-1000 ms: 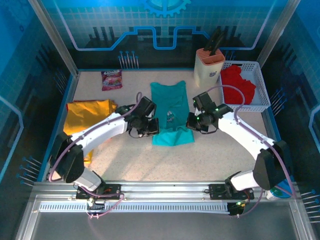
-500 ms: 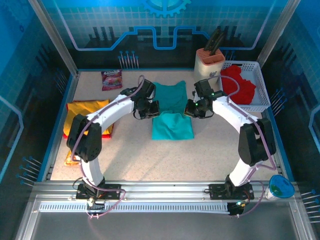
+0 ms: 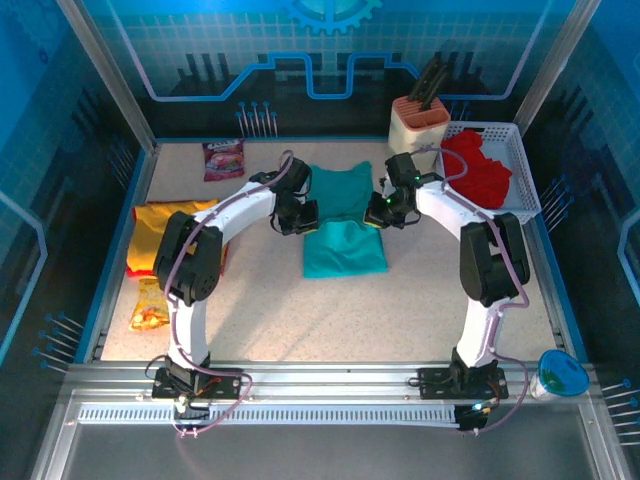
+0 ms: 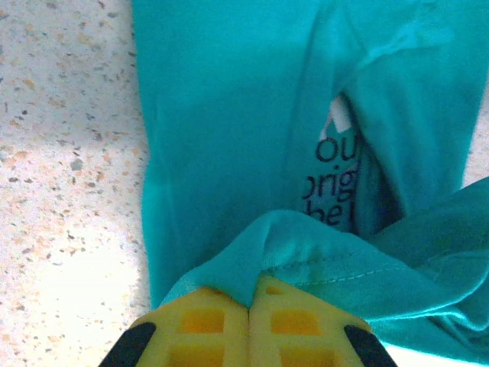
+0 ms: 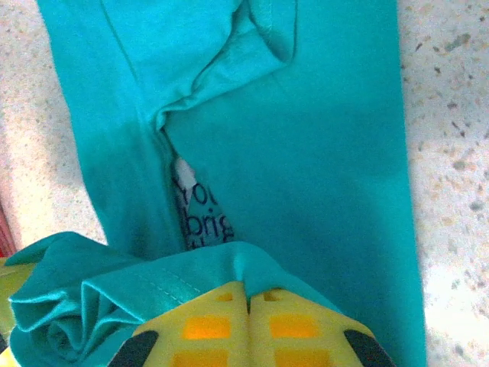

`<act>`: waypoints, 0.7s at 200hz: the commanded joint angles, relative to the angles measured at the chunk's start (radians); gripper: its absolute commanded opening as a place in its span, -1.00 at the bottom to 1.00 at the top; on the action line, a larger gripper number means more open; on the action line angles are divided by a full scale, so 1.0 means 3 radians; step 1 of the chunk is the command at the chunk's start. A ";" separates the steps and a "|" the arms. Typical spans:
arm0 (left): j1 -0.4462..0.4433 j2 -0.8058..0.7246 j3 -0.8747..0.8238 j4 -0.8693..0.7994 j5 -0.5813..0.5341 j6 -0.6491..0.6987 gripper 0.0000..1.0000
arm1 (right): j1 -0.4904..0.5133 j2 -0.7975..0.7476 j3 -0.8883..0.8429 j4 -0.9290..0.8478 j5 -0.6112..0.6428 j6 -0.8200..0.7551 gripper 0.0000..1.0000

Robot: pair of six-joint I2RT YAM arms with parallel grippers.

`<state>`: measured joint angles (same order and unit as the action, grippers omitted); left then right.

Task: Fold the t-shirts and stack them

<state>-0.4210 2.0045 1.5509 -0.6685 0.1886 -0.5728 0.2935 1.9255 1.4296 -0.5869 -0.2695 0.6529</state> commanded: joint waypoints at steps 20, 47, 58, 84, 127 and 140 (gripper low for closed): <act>0.0154 0.0282 0.0209 0.0040 -0.0007 0.0088 -0.27 | -0.0102 0.0396 0.0302 0.0074 -0.0039 -0.0059 -0.34; 0.0261 0.0315 0.0347 -0.0101 -0.0116 0.0169 0.09 | -0.0137 0.0356 0.0343 0.0009 0.0213 -0.0077 0.30; 0.0298 0.0219 0.0311 -0.0123 -0.0160 0.0186 0.10 | -0.0144 0.0238 0.0281 0.0003 0.0261 -0.0102 0.38; 0.0319 -0.0078 0.0131 -0.0113 -0.0091 0.0188 0.11 | -0.0089 -0.0157 0.0046 -0.0028 0.0388 -0.0113 0.46; 0.0047 -0.0357 -0.0169 0.0217 0.0233 -0.0040 0.02 | 0.0090 -0.0546 -0.0504 0.0448 -0.0143 0.0125 0.55; -0.0044 -0.0275 -0.0148 0.0333 0.0323 -0.0118 0.01 | 0.0128 -0.0577 -0.0725 0.0723 -0.0347 0.0305 0.55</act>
<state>-0.3733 1.9228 1.5204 -0.6415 0.2062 -0.5598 0.2966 1.7622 1.3140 -0.4950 -0.2466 0.6617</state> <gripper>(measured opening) 0.510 0.774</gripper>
